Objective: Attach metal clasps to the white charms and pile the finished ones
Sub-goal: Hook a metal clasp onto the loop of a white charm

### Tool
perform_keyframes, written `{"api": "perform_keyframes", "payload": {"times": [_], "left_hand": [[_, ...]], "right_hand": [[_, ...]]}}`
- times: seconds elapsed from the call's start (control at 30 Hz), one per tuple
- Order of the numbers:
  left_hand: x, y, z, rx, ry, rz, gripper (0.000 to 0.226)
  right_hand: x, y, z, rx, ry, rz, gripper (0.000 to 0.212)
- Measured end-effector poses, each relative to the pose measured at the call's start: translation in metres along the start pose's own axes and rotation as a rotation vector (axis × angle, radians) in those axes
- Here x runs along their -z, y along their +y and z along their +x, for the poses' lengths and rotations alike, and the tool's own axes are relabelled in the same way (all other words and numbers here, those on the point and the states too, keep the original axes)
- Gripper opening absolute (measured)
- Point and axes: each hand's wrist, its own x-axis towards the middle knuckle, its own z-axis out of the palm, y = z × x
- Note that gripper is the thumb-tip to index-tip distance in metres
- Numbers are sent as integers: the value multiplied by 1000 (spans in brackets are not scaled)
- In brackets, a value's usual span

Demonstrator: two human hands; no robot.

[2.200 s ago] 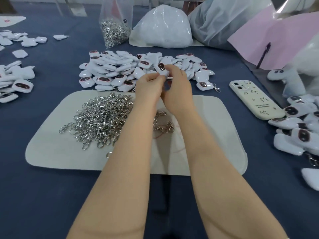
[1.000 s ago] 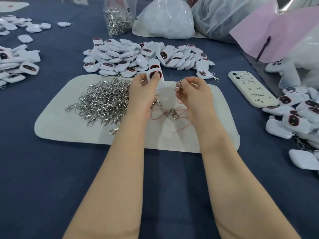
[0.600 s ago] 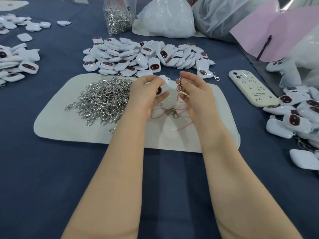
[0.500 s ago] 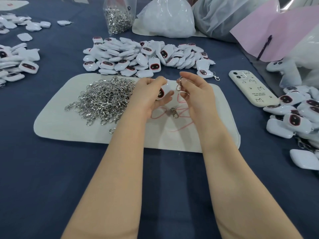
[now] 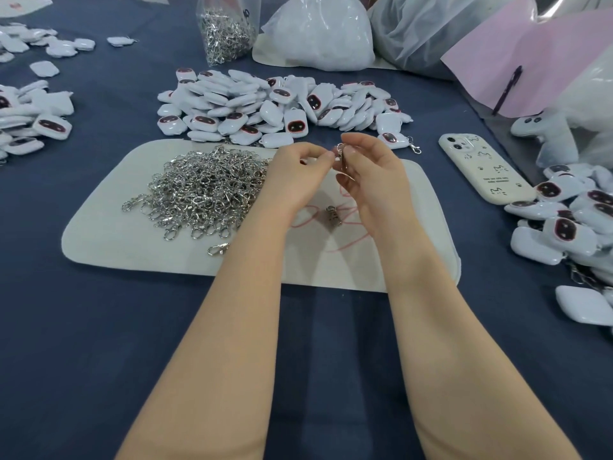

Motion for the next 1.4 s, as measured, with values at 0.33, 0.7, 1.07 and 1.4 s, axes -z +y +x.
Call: {"api": "perform_keyframes", "payload": {"times": [0.33, 0.7, 1.07, 1.4], "left_hand": [[-3, -7, 6, -85, 119, 146, 12], [-1, -9, 9, -222, 172, 415, 12], [-3, -11, 8, -264, 157, 392, 10], [-2, -13, 7, -300, 190, 412, 5]], "right_hand": [[-4, 6, 2, 234, 89, -428, 19], [-8, 16, 0, 334, 18, -698, 18], [-8, 14, 1, 304, 106, -549, 12], [-9, 12, 0, 317, 96, -531, 17]]}}
